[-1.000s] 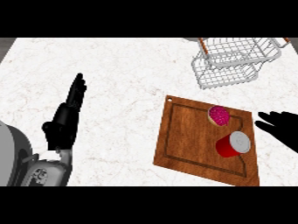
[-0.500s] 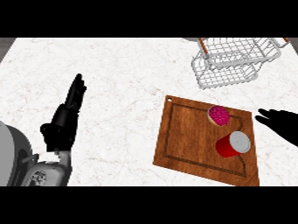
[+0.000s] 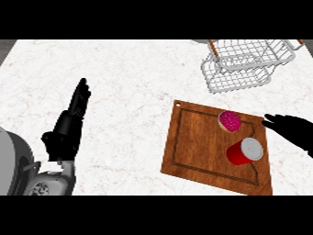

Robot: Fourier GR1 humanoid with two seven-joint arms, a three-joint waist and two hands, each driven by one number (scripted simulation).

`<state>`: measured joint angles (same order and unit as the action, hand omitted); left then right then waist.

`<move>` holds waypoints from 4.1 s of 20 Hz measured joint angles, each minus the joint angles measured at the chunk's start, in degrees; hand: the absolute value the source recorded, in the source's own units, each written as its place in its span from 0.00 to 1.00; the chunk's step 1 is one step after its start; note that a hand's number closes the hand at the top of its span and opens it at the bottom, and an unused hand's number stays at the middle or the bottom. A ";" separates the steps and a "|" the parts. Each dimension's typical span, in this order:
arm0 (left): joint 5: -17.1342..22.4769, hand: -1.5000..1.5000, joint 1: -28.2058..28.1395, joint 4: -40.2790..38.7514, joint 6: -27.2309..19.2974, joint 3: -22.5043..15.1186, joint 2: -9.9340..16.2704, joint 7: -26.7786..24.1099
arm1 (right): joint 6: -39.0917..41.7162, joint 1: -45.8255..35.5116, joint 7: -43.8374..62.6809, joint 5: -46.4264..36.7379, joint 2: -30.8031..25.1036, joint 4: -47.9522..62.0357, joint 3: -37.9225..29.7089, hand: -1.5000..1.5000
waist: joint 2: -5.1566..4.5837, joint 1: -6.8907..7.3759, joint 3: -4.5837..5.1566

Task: Pick the can from the cutting board and place it in the tiered basket

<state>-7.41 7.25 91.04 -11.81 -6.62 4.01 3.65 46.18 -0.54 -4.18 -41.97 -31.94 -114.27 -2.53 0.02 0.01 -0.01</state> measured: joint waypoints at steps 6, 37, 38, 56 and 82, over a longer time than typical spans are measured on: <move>-0.49 0.50 1.26 -2.10 0.48 0.97 -0.95 -0.86 | 0.35 -1.50 -0.08 -3.15 3.48 1.61 2.18 0.00 | -0.02 -0.03 0.00; -2.34 0.50 1.07 -2.45 1.76 2.36 -3.03 -1.54 | -4.95 -3.79 -1.66 -14.34 14.07 13.32 8.42 0.00 | -0.01 -0.01 0.00; -2.42 0.50 0.80 -2.75 1.77 2.44 -3.04 -1.95 | -4.87 -3.38 -1.92 -14.11 14.14 12.78 8.12 0.00 | -0.01 -0.03 0.00; -2.21 0.50 1.16 -3.12 3.03 3.71 -2.39 -2.34 | -24.96 -4.18 -2.66 -26.97 19.05 19.88 13.09 1.00 | 0.29 0.06 0.32; -3.20 0.50 -0.69 -1.25 2.17 2.08 -3.49 -1.42 | 5.93 -32.76 38.20 -38.59 31.59 -2.16 9.79 1.00 | 0.22 -0.08 0.05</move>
<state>-10.60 6.56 89.78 -9.64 -4.54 0.52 2.23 52.11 -33.29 34.02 -80.57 -0.34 -116.43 7.25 0.24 -0.07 0.04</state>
